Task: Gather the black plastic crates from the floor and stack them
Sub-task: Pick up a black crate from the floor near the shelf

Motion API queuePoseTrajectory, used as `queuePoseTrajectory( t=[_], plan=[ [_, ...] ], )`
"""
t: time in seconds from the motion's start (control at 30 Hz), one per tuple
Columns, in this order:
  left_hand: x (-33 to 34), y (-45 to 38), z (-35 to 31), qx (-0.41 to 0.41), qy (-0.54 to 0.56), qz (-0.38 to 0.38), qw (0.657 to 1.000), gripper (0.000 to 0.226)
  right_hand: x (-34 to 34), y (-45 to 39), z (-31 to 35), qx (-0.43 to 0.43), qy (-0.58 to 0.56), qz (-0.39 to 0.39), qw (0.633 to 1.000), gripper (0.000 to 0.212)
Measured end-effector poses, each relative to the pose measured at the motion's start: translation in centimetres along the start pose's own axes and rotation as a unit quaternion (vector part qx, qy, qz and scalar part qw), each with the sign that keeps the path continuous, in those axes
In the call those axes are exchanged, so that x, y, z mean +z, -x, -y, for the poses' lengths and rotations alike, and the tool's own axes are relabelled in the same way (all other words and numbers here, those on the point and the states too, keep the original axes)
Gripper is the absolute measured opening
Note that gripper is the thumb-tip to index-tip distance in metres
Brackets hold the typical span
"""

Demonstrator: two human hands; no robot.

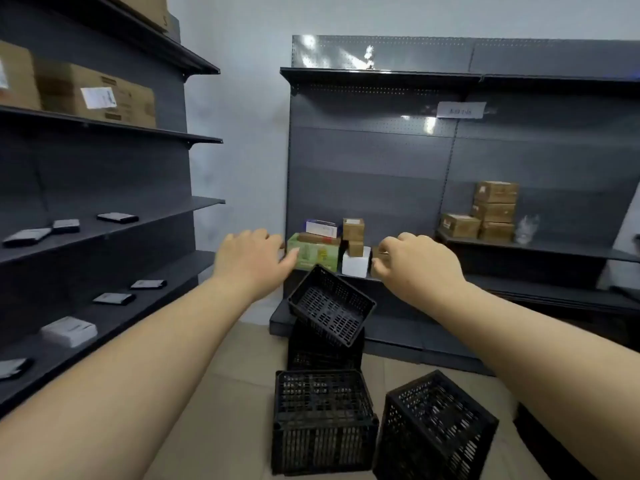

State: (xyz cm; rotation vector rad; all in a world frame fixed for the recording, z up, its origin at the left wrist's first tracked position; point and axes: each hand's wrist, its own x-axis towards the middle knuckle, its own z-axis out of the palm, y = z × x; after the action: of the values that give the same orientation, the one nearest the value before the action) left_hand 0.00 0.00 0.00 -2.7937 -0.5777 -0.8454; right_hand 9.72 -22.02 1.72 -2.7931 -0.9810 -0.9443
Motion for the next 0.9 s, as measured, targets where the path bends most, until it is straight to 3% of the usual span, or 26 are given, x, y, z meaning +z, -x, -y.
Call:
queuePoseTrajectory(
  t=[0.5, 0.9],
  plan=[
    [14.2, -17.5, 15.4, -0.018, -0.049, 0.013, 0.999, 0.052, 15.3, -22.6, 10.8, -0.007, -0.047, 0.025, 0.999, 0.046],
    [30.2, -29.3, 17.5, 0.016, -0.044, 0.105, 0.993, 0.052, 31.0, -34.3, 9.6, 0.026, -0.05, 0.113, 0.992, 0.051]
  ],
)
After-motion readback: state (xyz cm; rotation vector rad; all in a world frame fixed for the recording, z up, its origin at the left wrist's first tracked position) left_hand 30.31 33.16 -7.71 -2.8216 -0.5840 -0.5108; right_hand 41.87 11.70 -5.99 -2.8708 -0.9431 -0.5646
